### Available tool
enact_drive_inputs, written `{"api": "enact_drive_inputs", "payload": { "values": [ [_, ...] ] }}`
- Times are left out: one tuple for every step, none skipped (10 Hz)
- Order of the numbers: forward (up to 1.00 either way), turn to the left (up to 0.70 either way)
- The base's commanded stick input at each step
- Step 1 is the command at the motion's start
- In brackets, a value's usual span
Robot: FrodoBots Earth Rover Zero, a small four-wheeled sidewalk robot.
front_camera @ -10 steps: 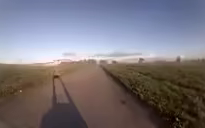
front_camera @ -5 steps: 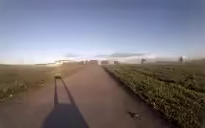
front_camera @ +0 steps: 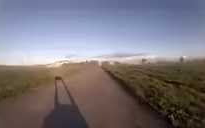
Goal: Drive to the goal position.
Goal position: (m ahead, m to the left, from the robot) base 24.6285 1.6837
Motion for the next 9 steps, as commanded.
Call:
{"api": "enact_drive_inputs", "payload": {
  "values": [
    [0.70,0.00],
    [0.70,0.00],
    [0.70,0.00],
    [0.70,0.00],
    [0.70,0.00],
    [0.70,0.02],
    [0.70,0.04],
    [0.70,0.12],
    [0.70,0.26]
  ]
}}
